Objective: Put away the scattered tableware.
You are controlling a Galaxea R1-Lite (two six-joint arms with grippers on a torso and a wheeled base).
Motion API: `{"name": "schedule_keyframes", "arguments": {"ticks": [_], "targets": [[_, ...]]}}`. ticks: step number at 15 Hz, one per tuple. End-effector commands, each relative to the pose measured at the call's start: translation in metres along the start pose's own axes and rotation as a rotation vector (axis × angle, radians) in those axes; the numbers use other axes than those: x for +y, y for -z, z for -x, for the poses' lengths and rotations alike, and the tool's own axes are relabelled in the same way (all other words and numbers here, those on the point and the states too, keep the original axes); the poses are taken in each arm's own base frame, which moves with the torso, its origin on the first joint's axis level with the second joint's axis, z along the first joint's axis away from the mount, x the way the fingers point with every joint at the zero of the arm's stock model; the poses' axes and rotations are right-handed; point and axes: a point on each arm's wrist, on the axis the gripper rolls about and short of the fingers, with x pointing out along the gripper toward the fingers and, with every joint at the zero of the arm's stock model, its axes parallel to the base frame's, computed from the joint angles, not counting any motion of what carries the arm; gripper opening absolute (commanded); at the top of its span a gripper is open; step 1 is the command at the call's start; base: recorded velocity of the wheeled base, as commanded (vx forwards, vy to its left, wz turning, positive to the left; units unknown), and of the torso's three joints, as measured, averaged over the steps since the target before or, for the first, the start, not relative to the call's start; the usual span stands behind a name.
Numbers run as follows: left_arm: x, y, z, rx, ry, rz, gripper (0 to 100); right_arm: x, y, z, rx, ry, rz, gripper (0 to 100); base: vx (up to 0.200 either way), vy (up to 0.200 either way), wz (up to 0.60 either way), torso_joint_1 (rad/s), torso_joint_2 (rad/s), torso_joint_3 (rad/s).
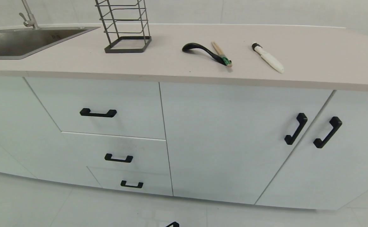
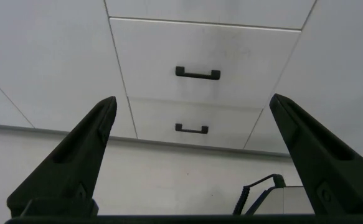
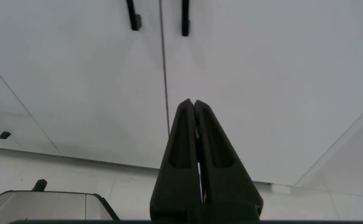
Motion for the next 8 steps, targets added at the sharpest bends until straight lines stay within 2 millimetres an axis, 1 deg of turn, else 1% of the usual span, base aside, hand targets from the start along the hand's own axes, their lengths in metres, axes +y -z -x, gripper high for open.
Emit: {"name": "schedule_keyframes", "arguments": {"ticks": [1,3,8], "targets": [[0.0,0.0,-0.0001,0.001,0.0,0.001,100,0.0,-0.0001,-0.0003,0.004,0.001,0.001,0,0.0,0.2,0.0,0.002,0.0,-0.002],[0.0,0.0,-0.0001,0.001,0.0,0.001,100,0.0,-0.0001,-0.0003,0.004,-0.001,0.001,0,0.0,0.2,0.0,0.0,0.0,0.009],[0.0,-0.0002,-0.0001,-0.001,0.0,0.001,100,0.0,0.0,-0.0001,0.002,-0.001,0.001,0,0.0,0.0,0.0,0.0,0.0,0.0]]}}
